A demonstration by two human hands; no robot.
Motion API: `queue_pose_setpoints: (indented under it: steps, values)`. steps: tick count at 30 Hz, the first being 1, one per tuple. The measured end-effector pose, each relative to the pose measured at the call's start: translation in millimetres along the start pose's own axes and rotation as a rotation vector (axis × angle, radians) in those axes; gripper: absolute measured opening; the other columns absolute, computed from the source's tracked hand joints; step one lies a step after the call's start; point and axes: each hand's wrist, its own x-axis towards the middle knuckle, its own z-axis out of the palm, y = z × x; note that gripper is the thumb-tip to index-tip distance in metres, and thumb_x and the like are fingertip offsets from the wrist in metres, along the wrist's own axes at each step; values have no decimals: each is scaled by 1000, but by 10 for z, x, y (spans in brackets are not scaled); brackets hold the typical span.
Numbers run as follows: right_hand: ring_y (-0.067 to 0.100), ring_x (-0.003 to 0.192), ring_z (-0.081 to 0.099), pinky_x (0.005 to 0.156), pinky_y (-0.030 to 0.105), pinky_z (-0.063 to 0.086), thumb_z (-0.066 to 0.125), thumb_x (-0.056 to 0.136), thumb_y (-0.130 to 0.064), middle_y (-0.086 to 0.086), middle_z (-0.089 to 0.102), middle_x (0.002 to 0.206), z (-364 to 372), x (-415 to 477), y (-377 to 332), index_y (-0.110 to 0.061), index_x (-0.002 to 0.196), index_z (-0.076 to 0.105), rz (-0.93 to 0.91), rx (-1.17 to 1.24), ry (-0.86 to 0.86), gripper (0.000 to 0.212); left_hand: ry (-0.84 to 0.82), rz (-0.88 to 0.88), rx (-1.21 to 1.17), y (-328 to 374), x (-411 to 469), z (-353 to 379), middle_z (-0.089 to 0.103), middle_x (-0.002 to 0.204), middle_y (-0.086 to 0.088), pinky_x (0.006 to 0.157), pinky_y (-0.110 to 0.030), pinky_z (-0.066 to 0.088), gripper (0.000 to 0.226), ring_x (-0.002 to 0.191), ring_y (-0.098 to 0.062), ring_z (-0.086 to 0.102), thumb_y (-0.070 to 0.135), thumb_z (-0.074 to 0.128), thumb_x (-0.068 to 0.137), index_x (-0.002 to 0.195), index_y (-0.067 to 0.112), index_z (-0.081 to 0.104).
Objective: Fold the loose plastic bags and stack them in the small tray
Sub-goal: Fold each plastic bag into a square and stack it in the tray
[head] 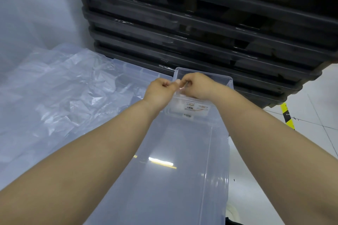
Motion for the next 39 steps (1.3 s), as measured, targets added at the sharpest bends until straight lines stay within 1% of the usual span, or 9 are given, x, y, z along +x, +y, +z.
queue_pose_setpoints:
  steps: [4, 11, 14, 17, 21, 26, 29, 32, 39]
  values:
    - [8, 72, 48, 70, 25, 40, 53, 91, -15, -11, 52, 74, -135, -252, -91, -14, 98, 63, -38, 117, 180, 12, 3, 80, 110, -11, -225, -207, 53, 100, -1, 82, -23, 36, 26, 95, -18, 50, 28, 41, 98, 110, 11, 57]
    - [13, 81, 52, 70, 24, 40, 49, 92, -12, -2, 60, 89, 48, -755, -357, -13, 102, 64, -69, 126, 429, 18, -133, 182, 552, -488, -903, -891, 58, 116, 7, 81, -15, 35, 25, 105, -10, 52, 21, 44, 96, 113, 18, 62]
    - [20, 109, 53, 87, 25, 37, 47, 94, -13, 3, 60, 119, 468, -914, -514, -12, 116, 60, -177, 13, 282, 26, -139, 230, 828, -731, -1139, -1192, 45, 135, 10, 93, -14, 29, 30, 124, -7, 42, 27, 41, 97, 125, 25, 53]
    - [12, 139, 21, 108, 18, 13, 41, 98, -25, -1, 23, 153, 952, -990, -597, -18, 143, 31, -260, -146, 20, 46, -120, 228, 976, -901, -1255, -1441, 20, 151, 11, 101, -15, 22, 42, 137, -8, 24, 32, 40, 98, 139, 29, 35]
    - [11, 143, -8, 108, 17, -10, 30, 100, -36, -1, -11, 156, 1312, -1000, -577, -21, 148, 3, -221, -228, -61, 57, -82, 179, 1017, -1084, -1293, -1650, 3, 156, 7, 107, -19, 18, 56, 141, -11, 14, 38, 44, 95, 145, 30, 20]
    - [9, 142, -13, 101, 15, -20, 6, 92, -55, -3, -15, 155, 1405, -994, -554, -22, 148, -3, -226, -319, -32, 65, -84, 168, 1115, -1283, -1226, -1675, 8, 155, 5, 111, -25, 14, 70, 142, -13, 11, 59, 37, 88, 147, 28, 15]
    - [8, 142, -12, 100, 14, -22, -16, 58, -61, -5, -12, 155, 1434, -983, -547, -24, 148, 1, -221, -318, -9, 99, -19, 305, 1059, -1297, -1201, -1655, 55, 129, -2, 90, -39, 44, 58, 118, -23, 53, 47, 45, 69, 120, 23, 62]
    - [6, 142, -9, 100, 12, -20, -2, 74, -60, -7, -8, 155, 1452, -982, -546, -25, 148, 8, -227, -280, 29, 82, 128, 501, 1021, -1337, -1172, -1691, 70, 76, 7, 47, -22, 48, 18, 64, -14, 68, 34, 64, 54, 67, 26, 73]
    - [11, 136, 18, 103, 18, 2, 51, 84, -59, -10, 27, 145, 1454, -1006, -791, -28, 136, 39, -185, -172, 110, 62, 154, 512, 937, -1395, -1157, -1697, 69, 69, 13, 46, -15, 44, 5, 61, -7, 66, 30, 66, 53, 56, 28, 70]
